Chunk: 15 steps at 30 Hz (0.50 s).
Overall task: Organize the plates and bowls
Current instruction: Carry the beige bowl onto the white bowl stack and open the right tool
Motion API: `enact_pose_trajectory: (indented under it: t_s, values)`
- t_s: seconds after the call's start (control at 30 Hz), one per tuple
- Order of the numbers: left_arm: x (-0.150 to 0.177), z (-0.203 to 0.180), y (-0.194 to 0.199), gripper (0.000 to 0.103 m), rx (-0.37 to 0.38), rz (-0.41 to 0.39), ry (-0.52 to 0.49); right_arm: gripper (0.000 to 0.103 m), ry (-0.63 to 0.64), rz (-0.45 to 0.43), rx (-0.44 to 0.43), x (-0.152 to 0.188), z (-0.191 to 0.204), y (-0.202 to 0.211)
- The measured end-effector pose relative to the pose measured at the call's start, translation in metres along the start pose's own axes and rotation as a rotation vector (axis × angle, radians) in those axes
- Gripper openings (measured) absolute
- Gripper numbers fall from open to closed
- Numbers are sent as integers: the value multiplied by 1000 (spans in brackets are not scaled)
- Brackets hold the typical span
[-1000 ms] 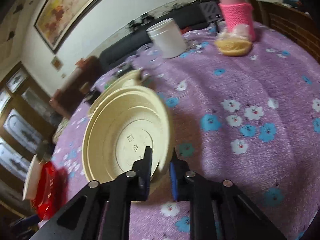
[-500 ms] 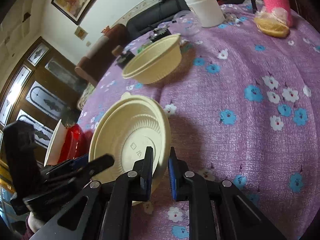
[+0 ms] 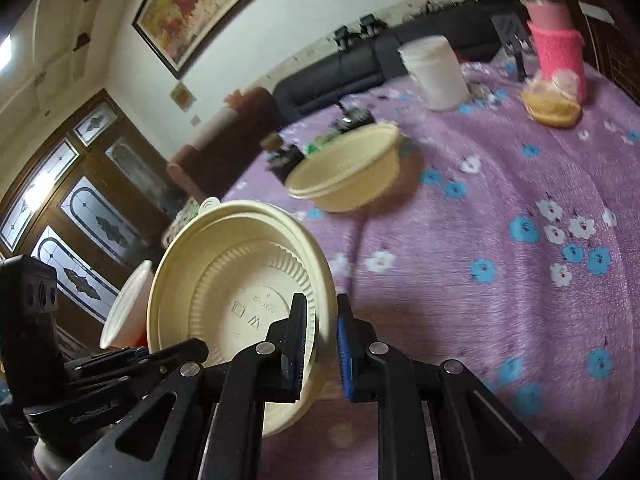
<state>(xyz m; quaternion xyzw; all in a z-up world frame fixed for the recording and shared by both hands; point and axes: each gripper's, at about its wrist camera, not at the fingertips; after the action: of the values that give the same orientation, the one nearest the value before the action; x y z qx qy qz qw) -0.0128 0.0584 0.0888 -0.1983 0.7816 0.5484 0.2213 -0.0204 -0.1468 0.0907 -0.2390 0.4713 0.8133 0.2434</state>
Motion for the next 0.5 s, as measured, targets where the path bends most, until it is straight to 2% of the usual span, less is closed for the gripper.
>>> enact_pose_trajectory:
  t_s: [0.13,0.27,0.4,0.5]
  values:
    - [0,26,42,20,-1,-53,22,16,35,-21,-29,0,44,16]
    - [-2,58,79,21,-15,-102,47,16,134,-45,-41,-16,112,27]
    - [-7,98,116,21,-93,-152,73,16,222,-38,-56,-25,174,21]
    - [-11,131,129,21,-173,-157,97,16,310,-16,-50,-23,222,3]
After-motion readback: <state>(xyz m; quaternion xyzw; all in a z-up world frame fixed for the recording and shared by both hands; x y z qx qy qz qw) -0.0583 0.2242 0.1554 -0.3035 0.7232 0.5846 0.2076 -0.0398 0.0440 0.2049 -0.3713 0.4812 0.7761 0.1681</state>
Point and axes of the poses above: each gripper's, at about its wrist camera, not at the fingertips, and y roughly against the way its jaws point, z to its left, x to its underside, and after that the axes turned 9 degrees about x, right-handed
